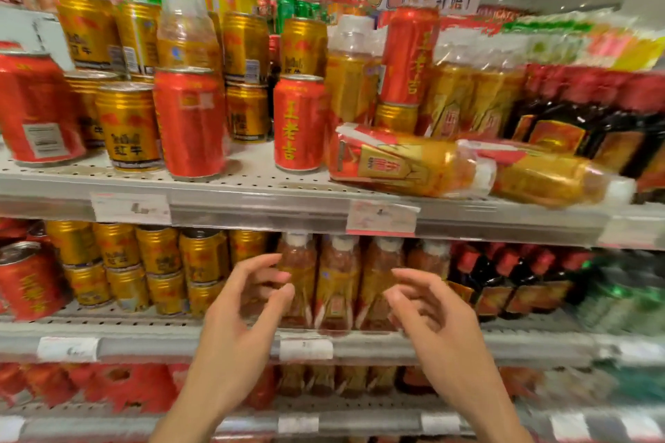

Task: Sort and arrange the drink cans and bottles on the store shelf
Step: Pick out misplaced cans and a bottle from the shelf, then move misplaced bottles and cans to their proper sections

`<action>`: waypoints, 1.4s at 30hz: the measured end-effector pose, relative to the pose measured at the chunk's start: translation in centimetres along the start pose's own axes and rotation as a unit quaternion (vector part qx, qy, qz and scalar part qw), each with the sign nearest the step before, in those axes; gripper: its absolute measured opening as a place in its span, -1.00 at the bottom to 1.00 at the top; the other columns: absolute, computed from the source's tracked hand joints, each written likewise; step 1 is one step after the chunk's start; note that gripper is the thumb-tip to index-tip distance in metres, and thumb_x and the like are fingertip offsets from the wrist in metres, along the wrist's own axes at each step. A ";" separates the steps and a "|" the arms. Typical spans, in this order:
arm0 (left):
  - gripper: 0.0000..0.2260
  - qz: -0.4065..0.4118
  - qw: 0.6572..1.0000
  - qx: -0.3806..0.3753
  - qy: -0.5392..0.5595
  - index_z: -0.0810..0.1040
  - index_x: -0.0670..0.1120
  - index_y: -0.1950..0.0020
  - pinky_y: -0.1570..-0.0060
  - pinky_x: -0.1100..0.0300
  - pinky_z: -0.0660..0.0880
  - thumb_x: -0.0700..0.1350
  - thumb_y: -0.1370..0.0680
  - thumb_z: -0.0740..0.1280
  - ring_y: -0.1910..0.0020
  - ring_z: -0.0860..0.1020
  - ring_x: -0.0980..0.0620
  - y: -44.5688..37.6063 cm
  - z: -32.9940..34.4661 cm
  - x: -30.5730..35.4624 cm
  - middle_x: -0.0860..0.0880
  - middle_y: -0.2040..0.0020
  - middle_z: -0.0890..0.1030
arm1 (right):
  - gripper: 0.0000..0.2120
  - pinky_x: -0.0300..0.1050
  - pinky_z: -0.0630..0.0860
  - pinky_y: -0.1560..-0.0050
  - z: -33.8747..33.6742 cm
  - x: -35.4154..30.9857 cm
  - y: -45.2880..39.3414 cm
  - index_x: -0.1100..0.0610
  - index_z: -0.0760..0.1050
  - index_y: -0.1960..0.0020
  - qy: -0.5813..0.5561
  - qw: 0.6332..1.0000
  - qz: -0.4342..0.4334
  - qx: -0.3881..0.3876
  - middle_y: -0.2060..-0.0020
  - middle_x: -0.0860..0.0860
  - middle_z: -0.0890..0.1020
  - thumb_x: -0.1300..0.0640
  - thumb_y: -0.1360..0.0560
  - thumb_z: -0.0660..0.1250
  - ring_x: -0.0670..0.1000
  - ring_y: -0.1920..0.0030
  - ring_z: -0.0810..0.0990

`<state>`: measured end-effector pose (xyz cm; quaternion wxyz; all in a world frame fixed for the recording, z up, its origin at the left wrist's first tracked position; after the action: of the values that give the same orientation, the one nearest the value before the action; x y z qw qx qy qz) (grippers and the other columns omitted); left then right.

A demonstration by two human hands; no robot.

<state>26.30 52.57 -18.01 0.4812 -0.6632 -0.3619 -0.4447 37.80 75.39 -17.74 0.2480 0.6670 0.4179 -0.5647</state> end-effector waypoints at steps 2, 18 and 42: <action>-0.75 0.004 1.000 0.005 -0.005 0.55 0.16 -0.21 -0.03 0.15 0.59 -0.06 -0.55 0.40 -0.01 0.64 0.10 0.1 1.5 1.2 0.13 -0.03 0.66 | -0.82 -0.12 0.60 0.06 -1.8 -0.9 -0.3 -0.12 0.56 -0.16 0.003 1.000 -0.026 -0.005 0.11 -0.21 0.66 0.06 -0.58 0.38 -0.01 0.11 0.64; -0.72 0.303 0.923 0.072 -0.226 0.52 -0.02 -0.31 -0.24 0.34 0.36 -0.03 -0.60 0.36 -0.25 0.47 0.16 -7.7 3.1 16.2 0.07 -0.22 0.52 | -0.58 -0.08 0.48 -0.27 -7.7 -16.6 -4.3 0.06 0.53 -0.30 0.394 0.827 -0.391 0.087 -0.15 -0.08 0.60 -0.15 -0.54 0.32 -0.05 -0.21 0.51; -0.55 0.379 0.880 0.088 -0.273 0.47 -0.07 -0.43 -0.45 0.11 0.25 -0.16 -0.52 0.33 -0.39 0.36 -0.06 -13.7 2.5 16.1 -0.02 -0.36 0.46 | -0.29 -0.30 0.61 0.01 -8.2 -20.9 -9.5 -0.08 0.44 -0.38 0.159 0.918 -0.363 0.030 -0.11 -0.17 0.60 -0.07 -0.29 0.61 -0.23 -0.03 0.64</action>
<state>19.99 59.60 1.03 0.5520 -0.7994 -0.2372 0.0043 34.03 81.19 5.65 -0.0640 0.5574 0.6481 -0.5150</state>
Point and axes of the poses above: each hand's wrist, its own y-axis away from the middle knuckle, its own z-axis out of the palm, x = y × z, the point moved 10 cm from there along -y, towards the middle knuckle
